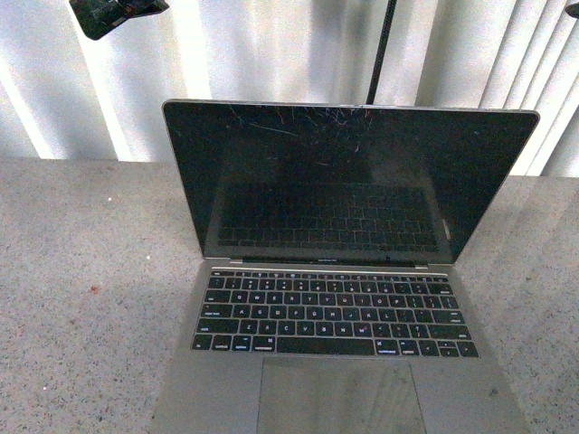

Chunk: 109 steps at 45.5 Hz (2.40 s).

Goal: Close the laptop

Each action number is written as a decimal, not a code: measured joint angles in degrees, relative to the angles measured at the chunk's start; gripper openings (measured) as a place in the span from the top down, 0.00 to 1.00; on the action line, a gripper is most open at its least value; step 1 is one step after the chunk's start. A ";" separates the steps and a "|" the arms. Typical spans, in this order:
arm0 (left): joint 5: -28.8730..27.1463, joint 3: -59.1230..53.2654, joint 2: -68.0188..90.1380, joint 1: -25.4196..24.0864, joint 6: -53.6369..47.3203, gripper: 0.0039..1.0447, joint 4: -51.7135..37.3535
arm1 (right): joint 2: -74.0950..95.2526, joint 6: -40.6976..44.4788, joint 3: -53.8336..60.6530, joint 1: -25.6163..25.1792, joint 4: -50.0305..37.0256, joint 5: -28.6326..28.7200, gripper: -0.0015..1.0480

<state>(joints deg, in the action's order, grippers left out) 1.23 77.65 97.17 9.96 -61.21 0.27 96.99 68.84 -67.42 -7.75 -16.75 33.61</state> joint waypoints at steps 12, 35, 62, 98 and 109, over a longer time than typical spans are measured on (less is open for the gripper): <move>-1.01 11.56 5.95 1.53 -10.56 0.06 14.86 | 2.91 14.99 -7.32 1.90 14.45 3.74 0.07; -6.78 25.57 12.87 5.14 -12.72 0.06 35.91 | 7.87 24.85 -20.22 3.91 41.27 -1.75 0.07; -5.75 20.90 12.72 6.27 -11.17 0.80 36.24 | 9.42 27.08 -22.77 6.47 49.13 -6.14 0.98; -10.93 20.94 12.28 9.64 -12.98 0.97 40.63 | 9.42 25.62 -18.88 8.22 50.45 -7.06 0.97; -11.61 20.90 12.28 10.95 -13.18 0.97 40.22 | 9.42 25.66 -18.86 7.87 51.95 -7.72 0.97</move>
<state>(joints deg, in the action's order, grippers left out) -10.37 98.54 109.45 20.91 -74.39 40.49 106.41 94.50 -86.28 0.12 35.20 25.89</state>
